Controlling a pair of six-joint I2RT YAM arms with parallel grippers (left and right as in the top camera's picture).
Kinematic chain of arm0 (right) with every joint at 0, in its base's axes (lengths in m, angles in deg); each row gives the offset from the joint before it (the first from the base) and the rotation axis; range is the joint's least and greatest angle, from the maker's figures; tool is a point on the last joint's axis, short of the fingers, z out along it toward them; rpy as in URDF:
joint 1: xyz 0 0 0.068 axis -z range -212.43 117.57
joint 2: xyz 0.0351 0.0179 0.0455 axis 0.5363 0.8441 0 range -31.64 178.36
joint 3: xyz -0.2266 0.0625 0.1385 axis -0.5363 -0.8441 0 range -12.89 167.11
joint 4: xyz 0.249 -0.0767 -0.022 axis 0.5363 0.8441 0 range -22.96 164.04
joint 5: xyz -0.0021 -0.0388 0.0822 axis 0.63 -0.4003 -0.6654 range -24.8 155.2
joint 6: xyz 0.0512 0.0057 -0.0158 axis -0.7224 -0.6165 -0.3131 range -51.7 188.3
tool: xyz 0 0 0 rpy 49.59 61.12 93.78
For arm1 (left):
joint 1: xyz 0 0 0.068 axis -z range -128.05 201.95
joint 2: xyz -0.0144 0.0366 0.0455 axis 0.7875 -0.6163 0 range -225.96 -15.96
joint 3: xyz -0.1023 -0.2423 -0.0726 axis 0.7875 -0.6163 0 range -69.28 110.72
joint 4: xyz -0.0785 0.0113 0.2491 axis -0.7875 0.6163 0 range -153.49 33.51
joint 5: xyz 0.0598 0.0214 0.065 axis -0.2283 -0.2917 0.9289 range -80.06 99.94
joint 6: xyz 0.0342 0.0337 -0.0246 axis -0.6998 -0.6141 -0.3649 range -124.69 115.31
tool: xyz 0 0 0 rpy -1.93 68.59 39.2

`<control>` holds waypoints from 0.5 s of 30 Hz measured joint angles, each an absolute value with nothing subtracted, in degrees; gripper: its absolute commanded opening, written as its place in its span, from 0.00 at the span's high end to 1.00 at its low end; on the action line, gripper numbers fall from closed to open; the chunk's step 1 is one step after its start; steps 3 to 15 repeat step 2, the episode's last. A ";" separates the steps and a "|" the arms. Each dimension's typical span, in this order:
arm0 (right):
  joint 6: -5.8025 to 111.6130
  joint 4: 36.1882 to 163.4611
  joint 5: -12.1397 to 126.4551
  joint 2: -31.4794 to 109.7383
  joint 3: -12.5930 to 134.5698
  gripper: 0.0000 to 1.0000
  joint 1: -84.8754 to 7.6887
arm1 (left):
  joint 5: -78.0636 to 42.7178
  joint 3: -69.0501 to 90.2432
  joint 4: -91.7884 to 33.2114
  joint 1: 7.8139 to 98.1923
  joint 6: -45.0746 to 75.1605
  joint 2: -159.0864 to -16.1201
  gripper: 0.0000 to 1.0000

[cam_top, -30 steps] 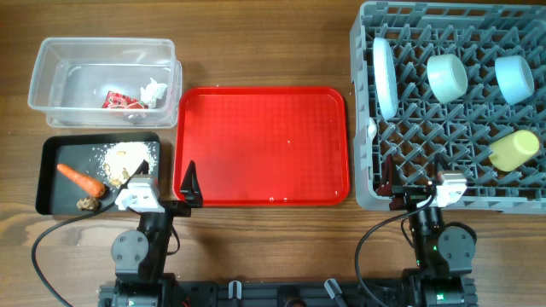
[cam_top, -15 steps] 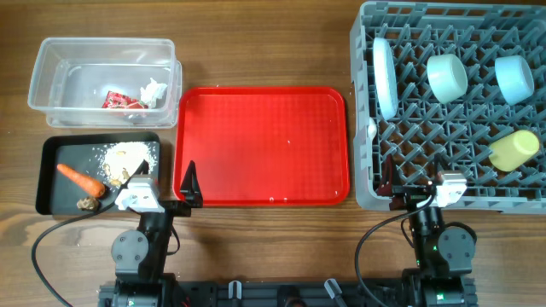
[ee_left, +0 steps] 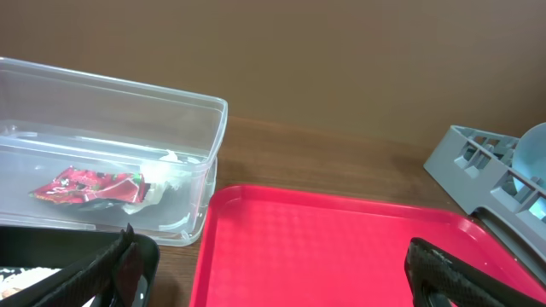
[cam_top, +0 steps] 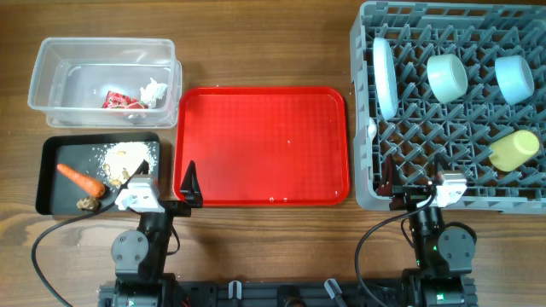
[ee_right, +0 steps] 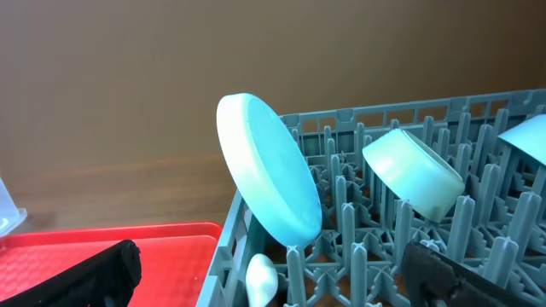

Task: Sort waste into correct bins and load items into the dishwasher rack

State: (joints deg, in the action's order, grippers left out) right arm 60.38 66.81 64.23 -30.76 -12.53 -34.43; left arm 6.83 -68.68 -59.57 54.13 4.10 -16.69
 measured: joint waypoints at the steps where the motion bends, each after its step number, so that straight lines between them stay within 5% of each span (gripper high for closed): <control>1: 60.38 66.81 64.23 -30.76 -12.53 0.00 -34.43 | 6.83 -68.68 -59.57 54.13 4.10 -16.69 0.00; 15: 60.38 66.81 64.23 -30.76 -12.53 0.00 -34.45 | 6.83 -68.68 -59.57 54.13 4.10 -16.69 0.00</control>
